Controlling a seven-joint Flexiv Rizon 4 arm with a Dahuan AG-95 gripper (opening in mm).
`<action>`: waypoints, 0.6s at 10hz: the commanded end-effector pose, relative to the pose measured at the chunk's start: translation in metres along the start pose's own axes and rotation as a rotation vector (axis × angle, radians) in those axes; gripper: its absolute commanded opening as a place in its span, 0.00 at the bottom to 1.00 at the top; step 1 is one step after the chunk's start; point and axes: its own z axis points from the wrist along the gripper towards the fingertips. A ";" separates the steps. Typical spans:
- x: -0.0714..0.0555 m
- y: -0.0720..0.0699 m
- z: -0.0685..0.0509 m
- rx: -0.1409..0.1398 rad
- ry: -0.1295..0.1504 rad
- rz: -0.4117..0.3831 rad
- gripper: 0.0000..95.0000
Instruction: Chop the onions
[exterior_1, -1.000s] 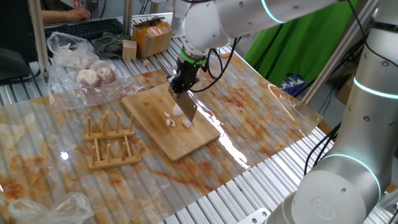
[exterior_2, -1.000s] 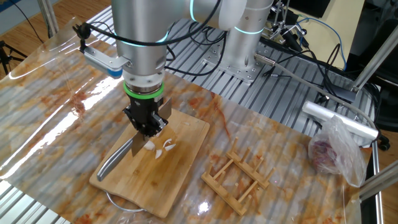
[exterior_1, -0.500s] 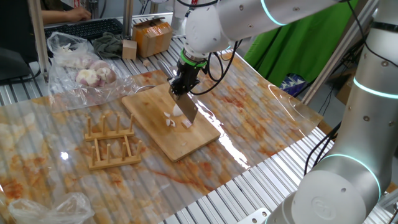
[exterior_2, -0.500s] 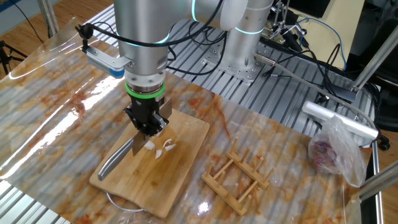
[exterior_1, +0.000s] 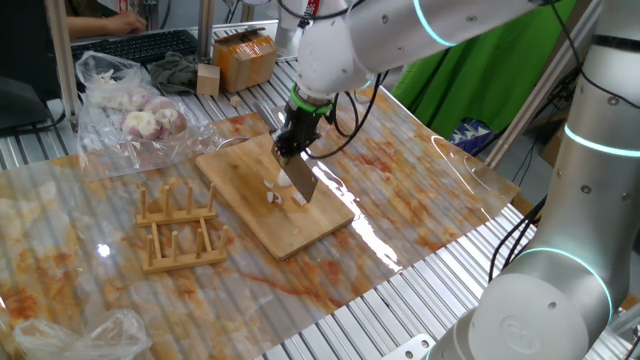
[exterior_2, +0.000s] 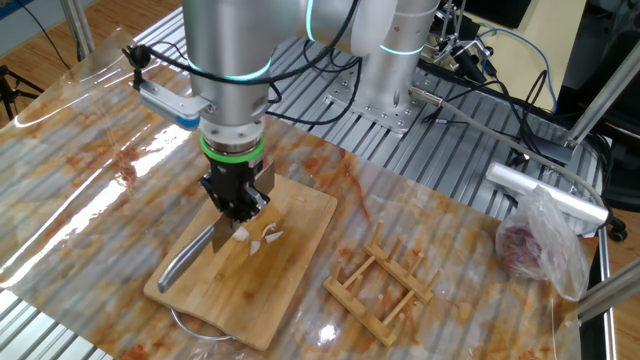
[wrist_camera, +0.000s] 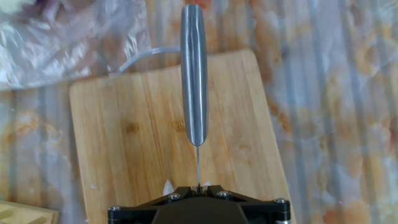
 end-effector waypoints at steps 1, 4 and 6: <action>0.004 -0.001 0.012 -0.004 -0.010 0.004 0.00; 0.006 0.000 0.022 -0.021 -0.023 0.021 0.00; 0.004 0.001 0.016 -0.009 -0.013 0.020 0.00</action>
